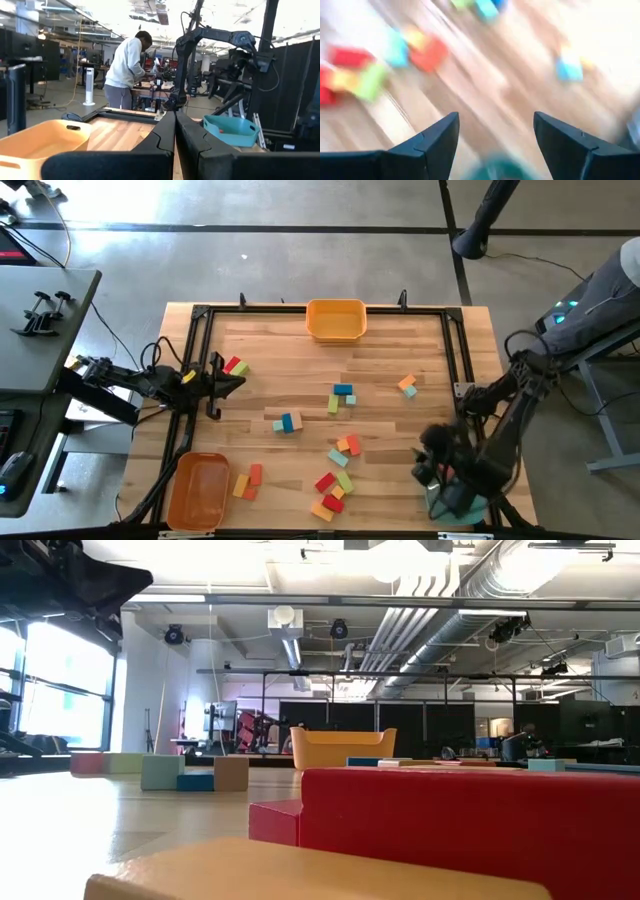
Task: Sort blocks by size
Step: Put the yellow square block into the orange bin
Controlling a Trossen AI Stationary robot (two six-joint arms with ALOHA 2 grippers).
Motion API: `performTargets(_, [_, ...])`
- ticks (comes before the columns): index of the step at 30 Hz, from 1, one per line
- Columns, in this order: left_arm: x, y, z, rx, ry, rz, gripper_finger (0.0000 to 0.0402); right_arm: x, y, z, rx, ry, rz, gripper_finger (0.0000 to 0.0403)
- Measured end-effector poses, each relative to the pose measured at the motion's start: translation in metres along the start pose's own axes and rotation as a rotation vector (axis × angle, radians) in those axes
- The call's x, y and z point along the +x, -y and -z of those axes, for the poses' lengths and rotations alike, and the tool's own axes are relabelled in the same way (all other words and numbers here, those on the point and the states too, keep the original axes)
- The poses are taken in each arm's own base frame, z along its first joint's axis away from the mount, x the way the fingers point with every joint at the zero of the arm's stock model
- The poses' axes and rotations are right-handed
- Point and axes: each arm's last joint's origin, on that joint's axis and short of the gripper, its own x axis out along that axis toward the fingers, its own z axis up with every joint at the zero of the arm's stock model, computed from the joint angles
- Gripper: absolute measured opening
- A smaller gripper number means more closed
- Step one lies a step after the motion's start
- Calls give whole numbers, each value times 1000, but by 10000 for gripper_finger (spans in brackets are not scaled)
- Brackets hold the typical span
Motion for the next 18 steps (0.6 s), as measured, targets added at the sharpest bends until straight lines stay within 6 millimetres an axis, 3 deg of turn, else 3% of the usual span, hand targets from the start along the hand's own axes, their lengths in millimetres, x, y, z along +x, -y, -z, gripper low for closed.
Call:
performTargets(5, [3,1,4,9,-51,-14,0,45,1,-23,-147,-7,-89,251])
performTargets(11, [14,5,2,39,-144,-38,0,125,-8,-56,-262,173,-383,252])
performTargets(15, [29,11,-8,71,-212,-56,0,157,-9,-74,-346,493,-593,252])
performTargets(18, [44,18,-13,107,-287,-47,0,172,7,-81,-362,692,-567,252])
